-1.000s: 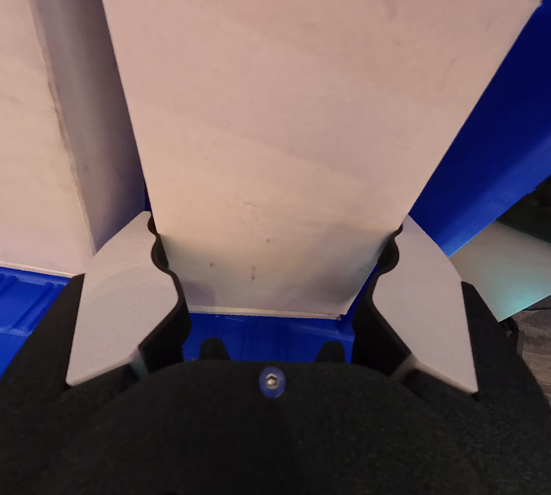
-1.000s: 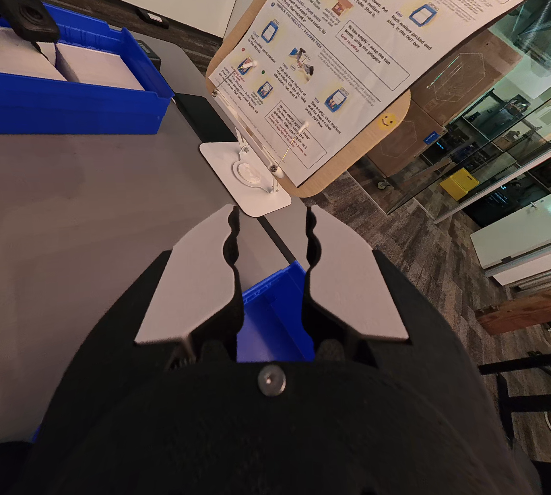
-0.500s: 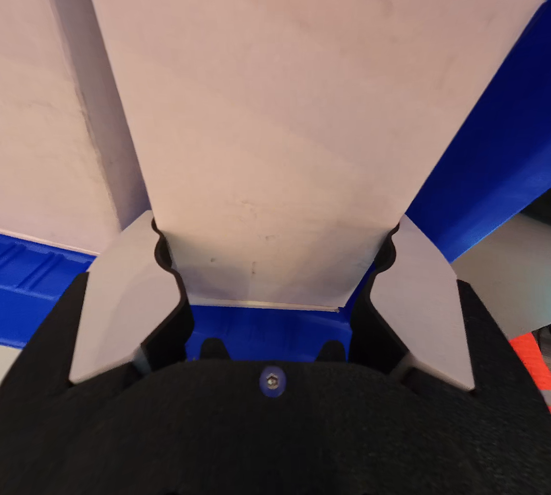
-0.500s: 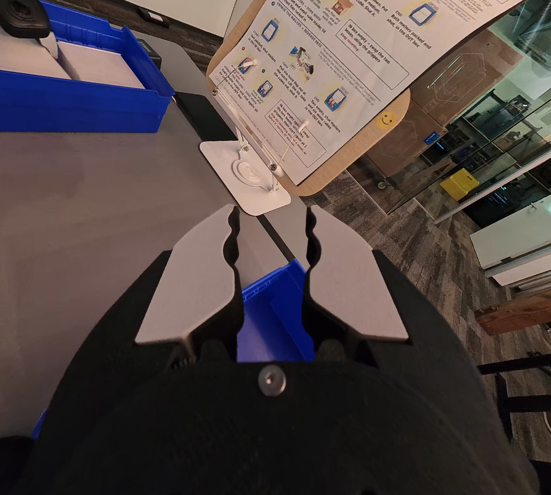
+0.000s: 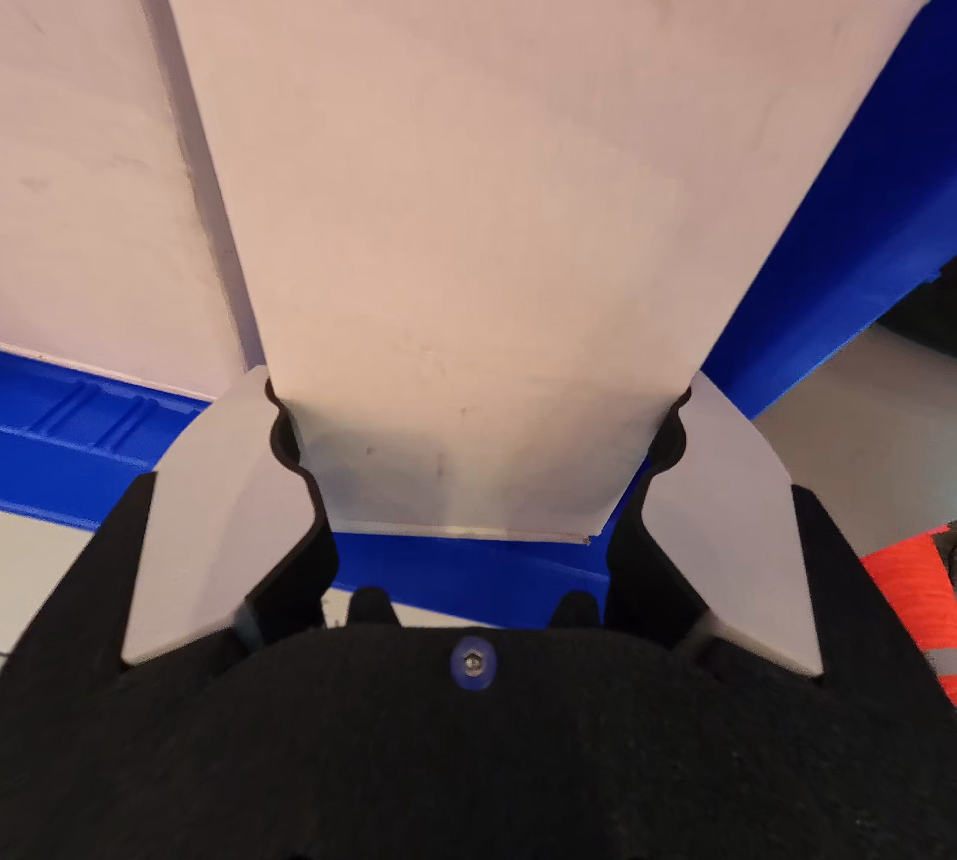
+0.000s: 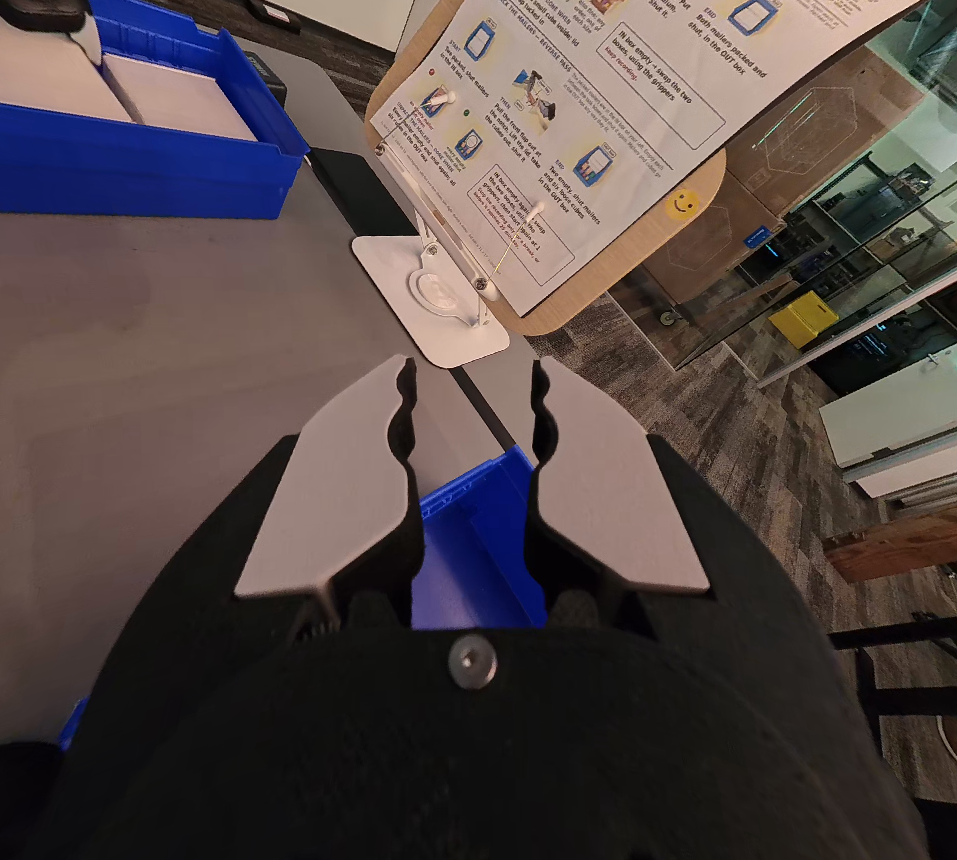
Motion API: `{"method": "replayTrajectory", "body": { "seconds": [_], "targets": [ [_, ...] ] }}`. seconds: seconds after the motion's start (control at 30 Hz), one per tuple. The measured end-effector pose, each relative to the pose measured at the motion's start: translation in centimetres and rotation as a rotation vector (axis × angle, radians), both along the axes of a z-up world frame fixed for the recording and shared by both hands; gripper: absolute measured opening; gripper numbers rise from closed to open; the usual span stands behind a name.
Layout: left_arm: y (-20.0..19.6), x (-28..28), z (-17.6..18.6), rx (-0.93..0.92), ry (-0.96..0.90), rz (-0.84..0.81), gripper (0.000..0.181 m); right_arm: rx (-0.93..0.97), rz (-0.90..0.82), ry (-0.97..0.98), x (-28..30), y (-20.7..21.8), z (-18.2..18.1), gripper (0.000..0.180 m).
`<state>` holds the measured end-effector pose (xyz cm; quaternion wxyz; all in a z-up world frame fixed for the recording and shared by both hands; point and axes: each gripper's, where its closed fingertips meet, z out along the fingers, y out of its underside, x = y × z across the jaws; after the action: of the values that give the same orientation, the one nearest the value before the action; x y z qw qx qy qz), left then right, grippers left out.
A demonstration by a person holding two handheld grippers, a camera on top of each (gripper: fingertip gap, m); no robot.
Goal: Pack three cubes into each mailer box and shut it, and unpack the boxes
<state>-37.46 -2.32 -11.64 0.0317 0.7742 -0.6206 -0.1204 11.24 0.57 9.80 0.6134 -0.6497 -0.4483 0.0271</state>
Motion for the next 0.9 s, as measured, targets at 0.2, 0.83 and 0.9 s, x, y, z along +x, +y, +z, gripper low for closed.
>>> {"method": "replayTrajectory", "body": {
  "seconds": [0.2, 0.83, 0.9],
  "targets": [
    [0.1, -0.2, 1.7, 0.02, 0.029, -0.002, 0.133, 0.003, 0.003, 0.003, 0.0, -0.1, 0.1, 0.043],
    [0.2, -0.7, 7.9, 0.1, 0.129, -0.01, 0.133, 0.013, 0.013, 0.025, 0.6, -0.7, 0.6, 0.043],
    [0.3, -0.5, 8.6, 0.109, 0.138, -0.015, 0.133, 0.013, 0.013, 0.022, 0.6, -0.7, 0.6, 0.043]
  ]
}}
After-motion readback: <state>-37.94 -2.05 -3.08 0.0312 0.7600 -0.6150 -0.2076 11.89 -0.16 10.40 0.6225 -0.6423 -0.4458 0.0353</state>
